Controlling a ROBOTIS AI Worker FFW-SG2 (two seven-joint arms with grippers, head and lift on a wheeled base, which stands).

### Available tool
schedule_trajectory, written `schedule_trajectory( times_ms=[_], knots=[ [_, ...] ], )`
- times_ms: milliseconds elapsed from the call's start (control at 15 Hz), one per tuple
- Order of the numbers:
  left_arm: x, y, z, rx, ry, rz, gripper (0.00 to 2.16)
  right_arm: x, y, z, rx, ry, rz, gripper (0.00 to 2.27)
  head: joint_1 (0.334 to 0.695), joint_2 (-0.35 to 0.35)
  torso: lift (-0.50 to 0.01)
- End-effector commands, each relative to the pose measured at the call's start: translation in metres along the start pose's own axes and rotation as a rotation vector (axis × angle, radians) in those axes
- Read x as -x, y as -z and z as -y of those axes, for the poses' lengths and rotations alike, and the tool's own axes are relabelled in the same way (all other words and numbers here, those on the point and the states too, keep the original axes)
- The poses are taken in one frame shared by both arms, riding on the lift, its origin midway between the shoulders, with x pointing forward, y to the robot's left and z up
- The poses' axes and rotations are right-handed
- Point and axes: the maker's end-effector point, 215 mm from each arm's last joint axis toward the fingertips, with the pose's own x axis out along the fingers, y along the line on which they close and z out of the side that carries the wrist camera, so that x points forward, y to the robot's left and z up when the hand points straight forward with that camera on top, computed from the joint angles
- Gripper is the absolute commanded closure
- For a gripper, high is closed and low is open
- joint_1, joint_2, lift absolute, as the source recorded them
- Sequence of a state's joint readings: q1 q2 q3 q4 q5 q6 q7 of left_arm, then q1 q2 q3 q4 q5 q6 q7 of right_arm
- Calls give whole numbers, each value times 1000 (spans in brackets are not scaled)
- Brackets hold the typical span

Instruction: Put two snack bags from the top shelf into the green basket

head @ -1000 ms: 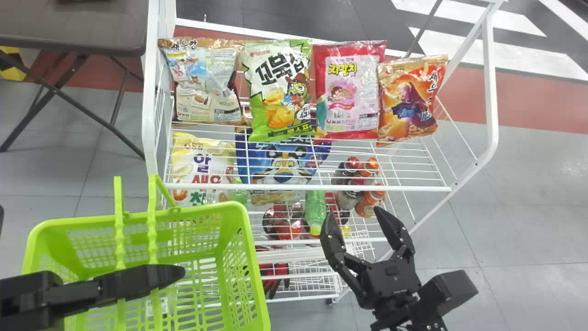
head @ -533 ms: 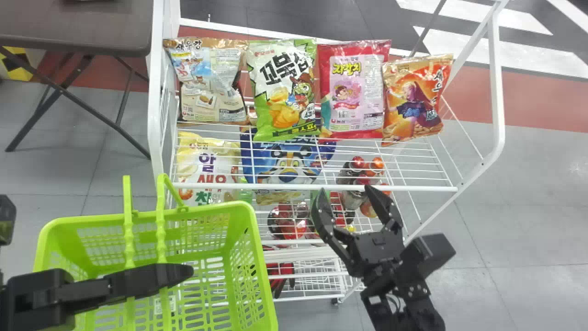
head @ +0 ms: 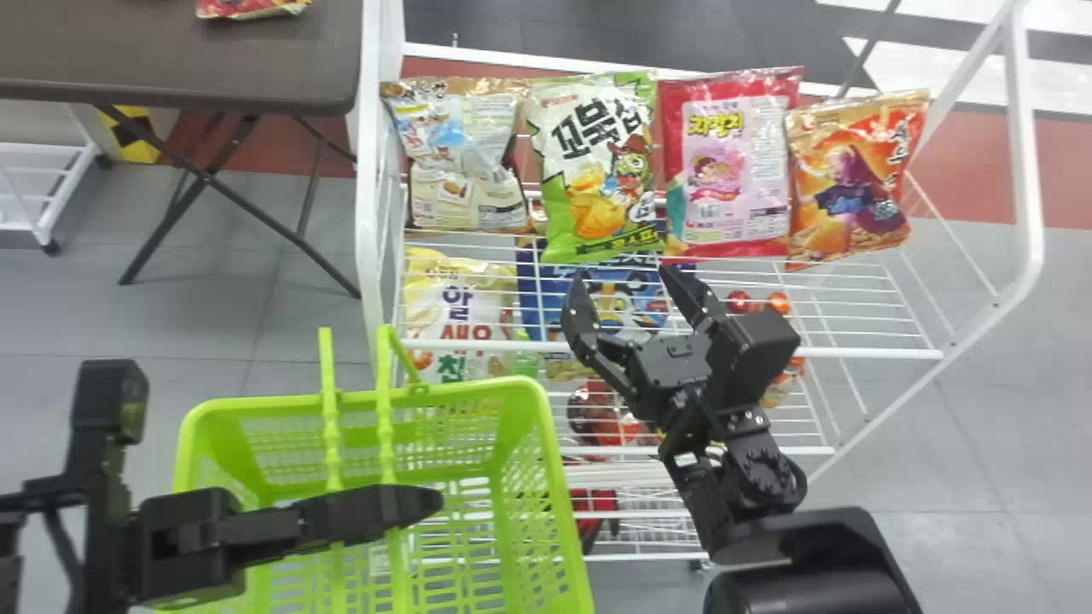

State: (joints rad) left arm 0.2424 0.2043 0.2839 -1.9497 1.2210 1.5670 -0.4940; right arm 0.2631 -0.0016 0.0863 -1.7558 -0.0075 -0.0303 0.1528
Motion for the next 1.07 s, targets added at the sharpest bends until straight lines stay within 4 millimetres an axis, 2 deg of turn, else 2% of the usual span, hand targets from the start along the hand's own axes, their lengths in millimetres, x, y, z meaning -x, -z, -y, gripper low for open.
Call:
schedule_trajectory(
  times_ms=[0, 267, 600, 867, 1000],
  knots=[
    [1, 1, 0, 0, -1, -5, 2142, -31, -3, -22, 18, -35, -5, 76, 695, -100, -1],
    [0, 2, 2, -3, 2, -10, 2142, -79, 1, -49, 56, -75, -28, 76, 695, -44, -1],
    [1, 2, 1, -2, 0, -8, 2142, -123, 4, -79, 111, -141, -46, 76, 695, 19, -1],
    [-2, 0, 2, -4, 2, -12, 2142, -153, 0, -68, 163, -128, -43, 76, 695, 48, -1],
    [-9, -5, 3, -10, 9, -38, 2142, -162, -4, -64, 183, -127, -44, 76, 695, 45, -1]
  ],
)
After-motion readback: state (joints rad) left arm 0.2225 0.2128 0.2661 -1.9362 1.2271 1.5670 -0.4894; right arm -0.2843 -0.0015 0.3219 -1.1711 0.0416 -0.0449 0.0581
